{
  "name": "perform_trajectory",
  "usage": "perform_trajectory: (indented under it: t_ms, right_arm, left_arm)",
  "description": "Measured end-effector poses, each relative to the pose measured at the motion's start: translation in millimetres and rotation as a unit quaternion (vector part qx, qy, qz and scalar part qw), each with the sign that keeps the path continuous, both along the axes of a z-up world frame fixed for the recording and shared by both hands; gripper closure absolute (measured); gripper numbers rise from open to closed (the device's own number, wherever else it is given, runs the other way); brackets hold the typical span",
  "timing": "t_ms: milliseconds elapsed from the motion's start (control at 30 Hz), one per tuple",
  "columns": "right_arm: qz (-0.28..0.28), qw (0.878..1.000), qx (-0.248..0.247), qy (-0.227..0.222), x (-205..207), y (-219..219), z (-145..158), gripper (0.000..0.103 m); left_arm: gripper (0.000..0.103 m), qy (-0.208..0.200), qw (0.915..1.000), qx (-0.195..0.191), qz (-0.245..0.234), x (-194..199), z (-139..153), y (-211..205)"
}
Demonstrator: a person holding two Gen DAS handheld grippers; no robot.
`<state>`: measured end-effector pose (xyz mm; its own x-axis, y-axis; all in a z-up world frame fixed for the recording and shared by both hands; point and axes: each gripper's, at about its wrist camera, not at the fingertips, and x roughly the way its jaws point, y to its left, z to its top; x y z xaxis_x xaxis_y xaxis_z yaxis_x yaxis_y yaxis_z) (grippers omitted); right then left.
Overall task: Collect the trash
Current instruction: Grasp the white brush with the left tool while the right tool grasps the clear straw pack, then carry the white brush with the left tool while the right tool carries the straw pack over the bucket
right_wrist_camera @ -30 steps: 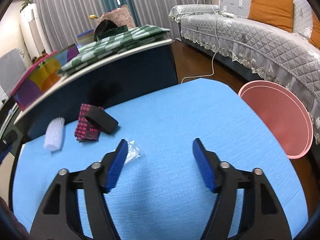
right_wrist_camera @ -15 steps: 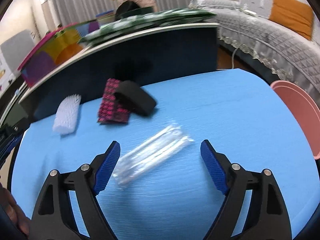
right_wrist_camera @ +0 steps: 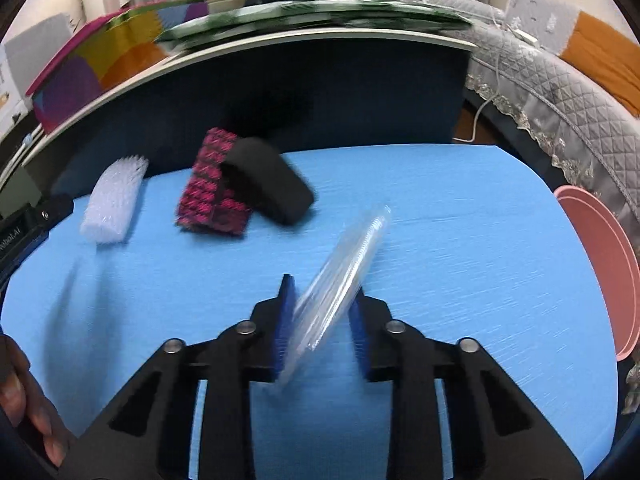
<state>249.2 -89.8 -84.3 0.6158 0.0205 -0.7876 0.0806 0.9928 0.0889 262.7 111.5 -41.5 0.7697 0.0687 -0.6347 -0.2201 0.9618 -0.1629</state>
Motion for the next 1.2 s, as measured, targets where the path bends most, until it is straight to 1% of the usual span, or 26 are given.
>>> perform_trajectory:
  t_ms: [100,233,333,400,433,467,567,600,767,900,1200]
  right_arm:
    - [0.0,1.0,-0.003,-0.004,1.6,-8.5,0.1,0.086]
    - [0.004,1.0,-0.005,-0.012,1.3,-16.0,2.0,0.093]
    - [0.002,1.0,-0.001,-0.016,-0.2,-24.2,1.9,0.095]
    - [0.003,1.0,0.004,-0.018,-0.7,-27.9,2.4,0.096]
    - [0.005,1.0,0.003,-0.02,-1.5,-29.6,3.1,0.096]
    - [0.005,1.0,0.005,-0.021,-3.0,-30.0,3.5,0.096]
    - [0.007,1.0,0.011,-0.027,-7.2,-35.7,7.5,0.097]
    - [0.007,1.0,0.012,-0.028,-7.9,-38.5,9.6,0.097]
    - [0.009,0.999,0.019,-0.041,-17.1,-54.0,19.0,0.098]
    - [0.004,0.998,0.018,-0.053,-26.9,-66.3,30.7,0.098]
    - [-0.002,0.995,0.01,-0.096,-51.8,-88.6,77.5,0.098]
  left_arm:
    - [0.044,0.005,1.0,-0.005,-0.003,8.0,-3.9,-3.8]
    - [0.043,0.018,0.9998,-0.009,-0.004,17.2,-9.4,-10.1]
    - [0.043,0.027,0.9996,-0.01,-0.003,20.9,-12.8,-14.6]
    - [0.045,0.034,0.9994,-0.002,-0.004,22.2,-15.3,-18.7]
    - [0.054,0.037,0.9993,0.0,-0.006,23.1,-16.2,-20.1]
    - [0.068,0.04,0.9991,0.0,-0.01,24.0,-17.0,-21.4]
    - [0.085,0.039,0.9991,0.004,-0.016,23.1,-15.5,-28.3]
    - [0.087,0.038,0.9991,0.004,-0.017,22.7,-14.4,-30.1]
    - [0.09,0.03,0.9991,0.01,-0.027,16.5,-6.4,-46.1]
    - [0.091,0.017,0.9993,0.01,-0.032,8.1,6.8,-55.8]
    - [0.09,-0.024,0.9974,0.02,-0.064,-31.6,44.0,-82.5]
